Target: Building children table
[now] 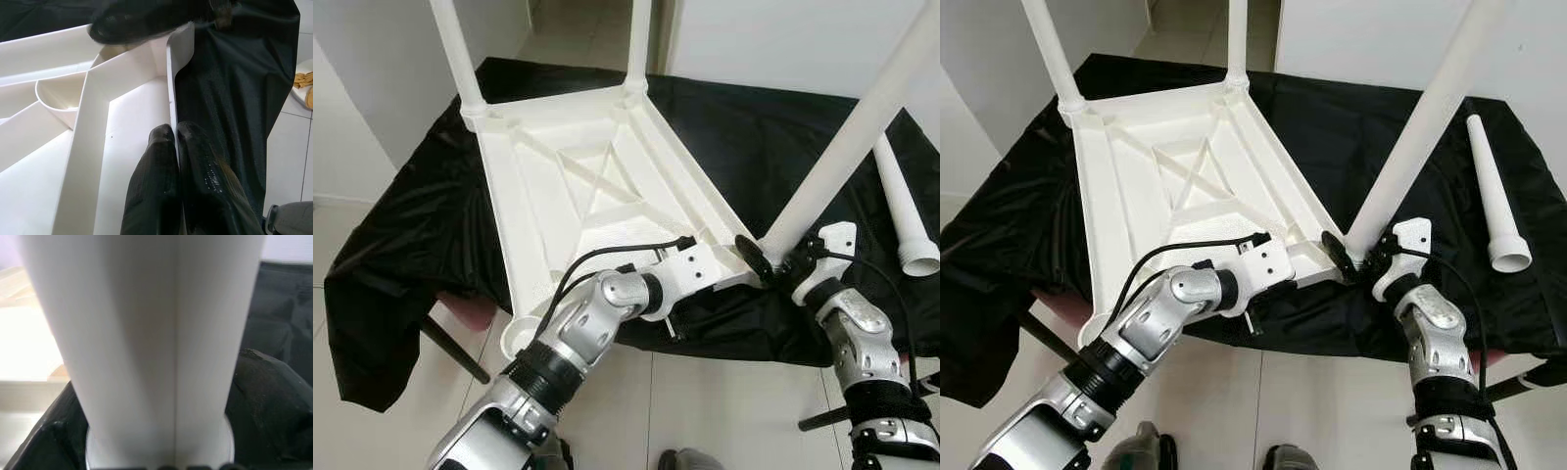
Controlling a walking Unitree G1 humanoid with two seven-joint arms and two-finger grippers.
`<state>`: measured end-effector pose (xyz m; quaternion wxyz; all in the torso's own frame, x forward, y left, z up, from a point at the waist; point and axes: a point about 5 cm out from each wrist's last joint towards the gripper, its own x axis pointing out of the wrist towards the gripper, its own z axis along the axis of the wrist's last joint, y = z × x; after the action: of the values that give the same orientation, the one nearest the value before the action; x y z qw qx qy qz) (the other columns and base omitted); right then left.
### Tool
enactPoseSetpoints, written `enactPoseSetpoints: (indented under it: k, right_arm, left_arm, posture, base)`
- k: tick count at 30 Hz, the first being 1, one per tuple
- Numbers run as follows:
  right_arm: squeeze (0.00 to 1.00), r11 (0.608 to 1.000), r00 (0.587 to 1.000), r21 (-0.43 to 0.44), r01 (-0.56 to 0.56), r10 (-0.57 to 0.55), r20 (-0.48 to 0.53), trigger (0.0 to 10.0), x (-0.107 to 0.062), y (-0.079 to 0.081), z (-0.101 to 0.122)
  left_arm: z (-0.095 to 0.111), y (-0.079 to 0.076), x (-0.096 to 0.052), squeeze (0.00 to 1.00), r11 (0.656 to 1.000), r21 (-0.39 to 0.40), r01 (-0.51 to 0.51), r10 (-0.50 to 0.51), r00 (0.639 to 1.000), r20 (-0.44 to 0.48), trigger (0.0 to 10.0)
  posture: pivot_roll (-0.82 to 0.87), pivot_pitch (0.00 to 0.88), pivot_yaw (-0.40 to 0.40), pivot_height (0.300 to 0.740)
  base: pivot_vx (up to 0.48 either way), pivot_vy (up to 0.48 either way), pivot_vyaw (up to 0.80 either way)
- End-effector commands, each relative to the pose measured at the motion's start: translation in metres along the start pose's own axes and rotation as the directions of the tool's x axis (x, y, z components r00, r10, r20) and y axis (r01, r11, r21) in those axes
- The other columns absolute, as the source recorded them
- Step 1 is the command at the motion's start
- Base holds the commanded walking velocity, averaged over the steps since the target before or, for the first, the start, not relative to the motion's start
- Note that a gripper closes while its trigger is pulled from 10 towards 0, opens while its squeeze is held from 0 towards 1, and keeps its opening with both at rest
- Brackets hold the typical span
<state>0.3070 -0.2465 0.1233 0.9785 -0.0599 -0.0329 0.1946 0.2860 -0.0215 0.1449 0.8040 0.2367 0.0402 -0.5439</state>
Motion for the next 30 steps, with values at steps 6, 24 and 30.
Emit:
enactPoseSetpoints:
  k: [6,24,30]
  right_arm:
    - [0.00,0.999,0.983,0.023,-0.046,0.049,-0.176,10.0,-0.019,0.001,-0.037]
    - [0.00,0.999,0.984,0.023,-0.038,0.042,-0.174,10.0,-0.018,0.004,-0.046]
    - [0.00,0.999,0.984,0.024,-0.036,0.039,-0.171,10.0,-0.017,0.004,-0.046]
  left_arm:
    - [0.019,0.006,-0.004,0.00,0.999,0.039,-0.037,0.033,0.996,0.078,10.0]
    - [0.003,0.016,0.003,0.11,0.992,-0.007,-0.123,0.122,0.990,-0.075,10.0]
    - [0.005,0.016,0.003,1.00,0.992,-0.038,-0.117,0.114,0.990,-0.079,10.0]
  posture:
    - [0.01,0.037,0.005,0.740]
    - [0.01,0.054,0.011,0.740]
    - [0.01,0.055,0.012,0.740]
  base:
    - [0.000,0.000,0.00]
    - [0.000,0.000,0.00]
    - [0.000,0.000,0.00]
